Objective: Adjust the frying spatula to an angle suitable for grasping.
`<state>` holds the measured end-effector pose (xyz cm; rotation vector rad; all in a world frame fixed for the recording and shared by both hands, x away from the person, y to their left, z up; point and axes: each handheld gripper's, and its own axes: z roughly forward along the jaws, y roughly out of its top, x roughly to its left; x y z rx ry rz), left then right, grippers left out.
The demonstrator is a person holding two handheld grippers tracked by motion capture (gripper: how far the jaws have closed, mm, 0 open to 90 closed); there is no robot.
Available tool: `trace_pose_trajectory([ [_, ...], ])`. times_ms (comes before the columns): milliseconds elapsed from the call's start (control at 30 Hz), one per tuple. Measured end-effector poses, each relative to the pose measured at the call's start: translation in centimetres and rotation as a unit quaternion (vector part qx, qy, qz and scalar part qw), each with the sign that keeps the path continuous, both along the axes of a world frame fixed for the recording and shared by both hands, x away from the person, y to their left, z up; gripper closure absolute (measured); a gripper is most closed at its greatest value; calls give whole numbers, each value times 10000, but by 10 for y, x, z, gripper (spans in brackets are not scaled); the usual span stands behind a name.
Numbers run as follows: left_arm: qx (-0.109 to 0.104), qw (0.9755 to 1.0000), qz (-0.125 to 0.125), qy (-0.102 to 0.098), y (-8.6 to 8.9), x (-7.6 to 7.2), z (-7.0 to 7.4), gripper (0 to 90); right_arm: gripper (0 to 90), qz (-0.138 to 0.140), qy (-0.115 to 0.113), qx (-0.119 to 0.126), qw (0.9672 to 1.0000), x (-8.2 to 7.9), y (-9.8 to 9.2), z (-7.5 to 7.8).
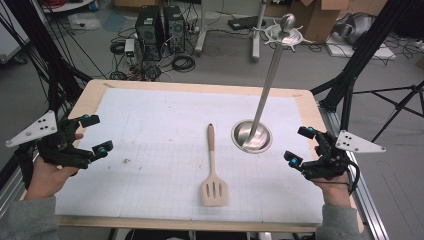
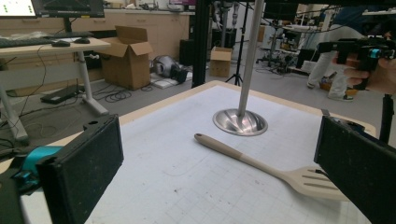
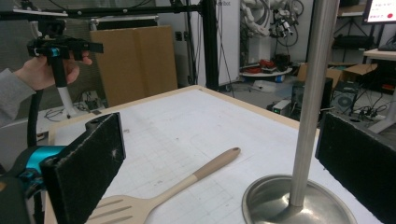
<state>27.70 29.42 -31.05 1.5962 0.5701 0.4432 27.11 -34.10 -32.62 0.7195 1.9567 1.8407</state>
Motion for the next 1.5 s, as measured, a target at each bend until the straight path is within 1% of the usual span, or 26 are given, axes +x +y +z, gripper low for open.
trace_pose_trajectory([
  [100,-15,10000,20,29,-1,0,-1,18,4,-87,40,51,9999,-1,-2,0],
  [167,-4,10000,14,35,-2,0,-1,18,3,-243,76,171,9995,-2,-4,0],
  [233,-19,10000,10,41,-2,0,-1,18,4,-294,90,180,9994,-1,-4,0],
  [267,-21,10000,-14,34,-2,0,-1,18,4,-363,185,232,9989,0,-4,0],
  [333,-33,10000,-14,46,-1,0,-1,18,4,-409,204,210,9987,2,-4,-1],
  [467,-43,10000,-17,63,1,1,-1,18,19,-415,243,273,9985,4,-4,-2],
  [500,-43,10000,-17,63,1,1,-1,18,48,-384,244,273,9986,4,-4,-2],
  [633,-79,9999,-42,70,0,2,-1,17,68,-232,260,224,9991,4,-1,-2],
  [667,-86,9999,-42,71,0,2,-2,18,91,-200,268,197,9992,4,-1,-2],
  [700,-80,9999,-37,77,-1,2,-2,17,161,-171,264,176,9993,4,-1,-2],
  [733,-67,9999,-41,86,-1,2,-2,17,185,-72,260,169,9995,3,0,-2],
  [833,-56,9999,-37,107,-1,2,-3,18,192,-1,268,135,9995,4,5,-1],
  [900,-58,9999,-37,106,-1,2,-3,18,247,97,305,119,9994,5,8,-1],
  [933,-63,9999,-36,103,-2,1,-3,18,247,97,305,119,9994,5,8,-1],
  [967,-51,9999,-47,99,-1,1,-3,18,279,128,285,83,9995,6,9,-1],
  [1033,-63,9999,-75,98,-1,1,-4,17,389,128,201,-4,9997,7,13,-1],
  [1100,-65,9999,-67,117,-1,1,-4,18,441,54,120,-68,9999,7,15,-1],
  [1133,-65,9999,-67,117,-1,1,-4,17,441,54,120,-68,9999,7,15,-1],
  [1167,-56,9999,-65,118,0,1,-5,18,481,122,192,13,9997,8,16,-2],
  [1200,-68,9999,-57,124,0,1,-5,18,481,122,192,13,9997,8,16,-2],
  [1233,-52,9999,-41,138,0,1,-6,17,515,151,205,3,9997,9,17,-2],
  [1267,-55,9999,-28,150,1,1,-6,17,574,191,186,-45,9996,10,18,-4],
  [1367,-53,9999,-22,155,2,0,-7,18,656,257,218,-121,9994,13,21,-7],
  [1400,-53,9999,-22,155,2,0,-7,18,656,257,218,-121,9994,13,21,-7],
  [1433,-57,9999,-15,151,2,0,-7,18,712,287,249,-154,9992,15,24,-9],
  [1500,-63,9999,-16,152,2,0,-7,17,726,321,258,-131,9991,16,25,-10],
])
